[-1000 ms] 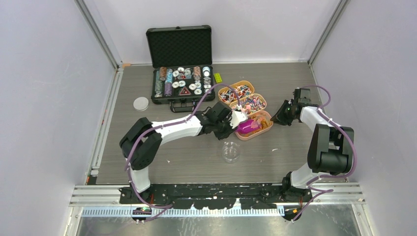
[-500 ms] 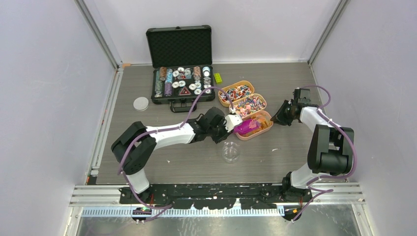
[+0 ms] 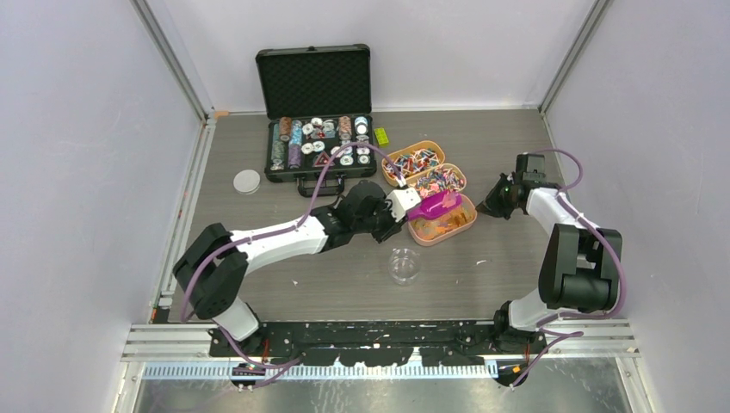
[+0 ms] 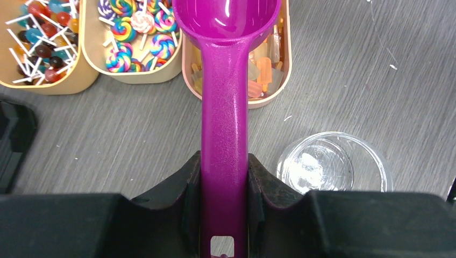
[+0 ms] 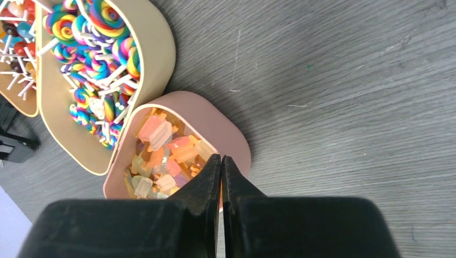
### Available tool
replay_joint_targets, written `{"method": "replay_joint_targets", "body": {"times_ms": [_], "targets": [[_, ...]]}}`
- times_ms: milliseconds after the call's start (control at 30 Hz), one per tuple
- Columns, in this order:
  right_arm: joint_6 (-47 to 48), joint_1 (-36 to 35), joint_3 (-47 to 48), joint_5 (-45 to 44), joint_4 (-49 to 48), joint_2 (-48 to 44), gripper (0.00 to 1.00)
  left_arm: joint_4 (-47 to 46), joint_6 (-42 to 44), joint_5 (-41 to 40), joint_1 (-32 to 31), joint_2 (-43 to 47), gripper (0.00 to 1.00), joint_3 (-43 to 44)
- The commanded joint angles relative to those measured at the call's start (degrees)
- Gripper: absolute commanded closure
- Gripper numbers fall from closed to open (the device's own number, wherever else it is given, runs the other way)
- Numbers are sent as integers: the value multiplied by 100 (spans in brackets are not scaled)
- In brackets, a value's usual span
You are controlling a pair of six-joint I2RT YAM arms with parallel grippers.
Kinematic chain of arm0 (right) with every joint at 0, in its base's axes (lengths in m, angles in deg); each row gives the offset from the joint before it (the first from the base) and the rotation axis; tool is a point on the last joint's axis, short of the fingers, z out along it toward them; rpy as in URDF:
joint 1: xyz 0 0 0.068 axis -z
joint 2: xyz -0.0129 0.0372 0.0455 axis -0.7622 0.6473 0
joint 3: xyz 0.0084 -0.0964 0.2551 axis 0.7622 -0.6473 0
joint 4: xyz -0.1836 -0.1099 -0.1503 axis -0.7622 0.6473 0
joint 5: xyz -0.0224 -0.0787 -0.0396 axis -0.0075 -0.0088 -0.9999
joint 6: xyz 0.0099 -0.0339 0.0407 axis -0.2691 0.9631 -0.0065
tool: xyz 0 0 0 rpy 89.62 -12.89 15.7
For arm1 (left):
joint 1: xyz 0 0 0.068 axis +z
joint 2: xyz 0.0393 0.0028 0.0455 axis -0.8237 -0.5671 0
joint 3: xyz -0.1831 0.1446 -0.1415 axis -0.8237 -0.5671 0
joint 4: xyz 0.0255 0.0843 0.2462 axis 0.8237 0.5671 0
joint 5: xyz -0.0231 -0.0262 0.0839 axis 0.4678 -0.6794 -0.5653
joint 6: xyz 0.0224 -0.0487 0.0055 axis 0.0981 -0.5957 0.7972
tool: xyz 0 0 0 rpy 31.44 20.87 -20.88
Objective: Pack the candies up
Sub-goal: Scoop the fake candies from the storage box, then place the fake candies in the packing bottle.
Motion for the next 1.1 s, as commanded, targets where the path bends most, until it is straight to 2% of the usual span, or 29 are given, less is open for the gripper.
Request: {"method": "replay_joint_targets", "body": {"times_ms": [0, 67, 200, 300, 367, 700, 867, 1067], "targets": [[-122, -43, 197, 80, 47, -402, 89, -448, -59, -74, 57, 571, 100, -169], [-143, -35, 223, 98, 98, -524, 83, -493, -100, -189, 66, 786, 100, -250], [-155, -42, 332, 108, 309, -820, 64, -486, -177, -196, 75, 1252, 100, -362], [-84, -37, 419, 100, 525, -1034, 47, -84, -330, -253, 75, 1556, 100, -251], [-39, -40, 445, 99, 673, -1191, 42, 421, -481, -308, 74, 1750, 100, -138], [76, -43, 407, 274, 1138, -1948, 31, 2698, -1312, -603, 66, 2905, 100, 230], [172, -43, 475, 328, 1298, -2207, 30, 3818, -1635, -569, 40, 3199, 100, 551], [309, -43, 583, 338, 1455, -2216, 30, 4663, -2018, -296, -109, 3494, 100, 561]]}}
